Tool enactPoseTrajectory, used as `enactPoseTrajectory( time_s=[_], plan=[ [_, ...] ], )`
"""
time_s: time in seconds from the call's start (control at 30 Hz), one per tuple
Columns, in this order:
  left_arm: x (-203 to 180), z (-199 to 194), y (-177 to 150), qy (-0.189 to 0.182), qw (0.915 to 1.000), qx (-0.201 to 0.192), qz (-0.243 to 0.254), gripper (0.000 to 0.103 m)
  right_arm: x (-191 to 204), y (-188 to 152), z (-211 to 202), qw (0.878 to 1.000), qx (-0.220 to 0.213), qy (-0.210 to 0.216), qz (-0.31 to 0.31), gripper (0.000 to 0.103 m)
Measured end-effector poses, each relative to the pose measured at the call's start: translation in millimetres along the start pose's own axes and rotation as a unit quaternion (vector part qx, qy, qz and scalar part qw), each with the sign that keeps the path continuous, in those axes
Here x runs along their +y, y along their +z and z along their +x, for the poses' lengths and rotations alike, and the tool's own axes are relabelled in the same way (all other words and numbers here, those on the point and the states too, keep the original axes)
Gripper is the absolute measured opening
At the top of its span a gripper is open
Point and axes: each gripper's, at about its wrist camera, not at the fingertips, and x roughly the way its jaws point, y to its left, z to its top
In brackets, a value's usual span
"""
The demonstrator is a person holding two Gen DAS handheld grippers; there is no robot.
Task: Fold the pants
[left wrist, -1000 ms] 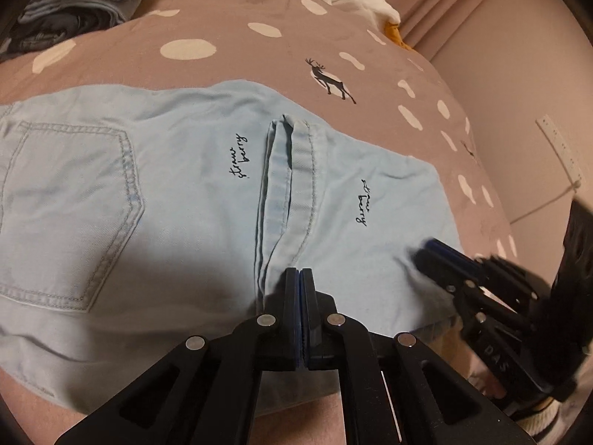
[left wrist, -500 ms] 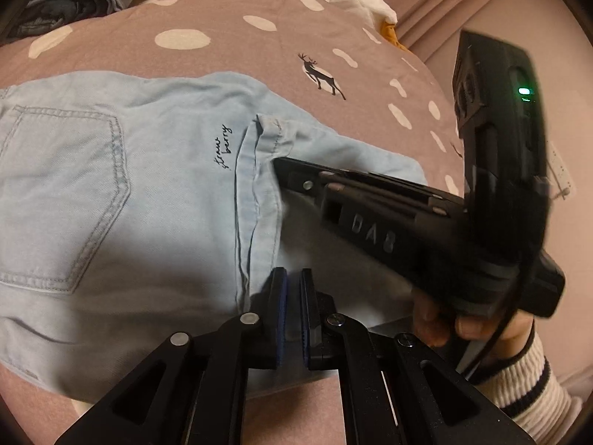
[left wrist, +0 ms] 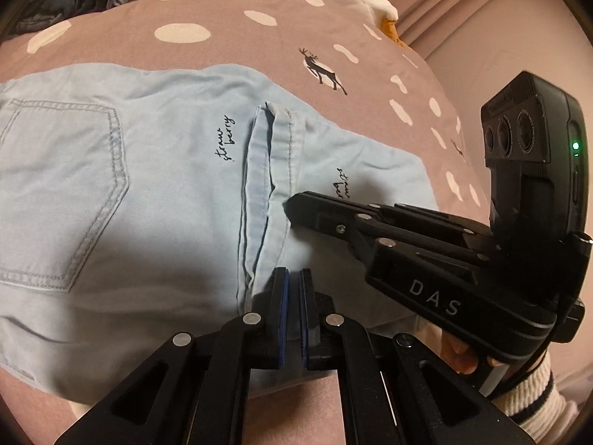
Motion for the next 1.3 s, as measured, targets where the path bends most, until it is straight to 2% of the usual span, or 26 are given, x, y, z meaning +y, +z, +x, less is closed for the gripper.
enactPoseTrajectory(
  time_s=[0.07,0.13,0.17,0.33,0.43,0.47,0.53,0.87,0.93,1.03,1.17,1.23,1.3],
  plan=[
    [-2,1,1,0.003,1.0000,-0.001,0.002,0.002,-5,0,0,1.000,0.003,0.001,0.013,0.009],
    [-2,0,0,0.002,1.0000,-0.004,0.005,0.002,-5,5,0,1.000,0.004,0.018,0.025,0.022],
    [-2,-1,-1,0.000,1.0000,-0.005,0.005,0.002,-6,6,1,1.000,0.002,0.019,0.024,0.024],
    [2,-3,-3,-0.008,1.0000,-0.005,0.000,0.002,8,18,13,1.000,0.016,-0.020,-0.017,0.026],
    [2,-2,-3,-0.008,0.9999,-0.006,0.003,0.002,9,19,16,0.998,0.026,-0.046,-0.027,0.025],
    [2,-3,-3,-0.008,0.9999,-0.006,0.003,0.002,9,19,11,0.998,0.017,-0.051,-0.027,0.025],
    [2,-2,-3,-0.009,0.9999,-0.005,0.003,0.002,8,21,2,0.999,0.003,-0.048,-0.021,0.025],
    [3,-2,-3,-0.011,0.9999,-0.007,0.002,0.002,22,18,12,0.995,0.016,-0.071,-0.061,0.028],
    [3,-2,-3,-0.011,0.9999,-0.008,0.003,0.002,22,19,17,0.995,0.025,-0.079,-0.063,0.026],
    [4,-2,-3,-0.014,0.9999,-0.008,0.000,0.002,17,20,25,0.995,0.037,-0.074,-0.048,0.025],
    [3,-1,-1,-0.014,0.9999,-0.007,-0.003,0.002,19,19,29,0.995,0.038,-0.071,-0.066,0.024],
    [3,-2,-1,-0.014,0.9999,-0.008,-0.002,0.002,15,20,27,0.996,0.033,-0.057,-0.058,0.017],
    [3,-2,-1,-0.015,0.9999,-0.007,-0.003,0.002,2,20,23,0.999,0.025,-0.027,-0.025,0.014]
  ],
)
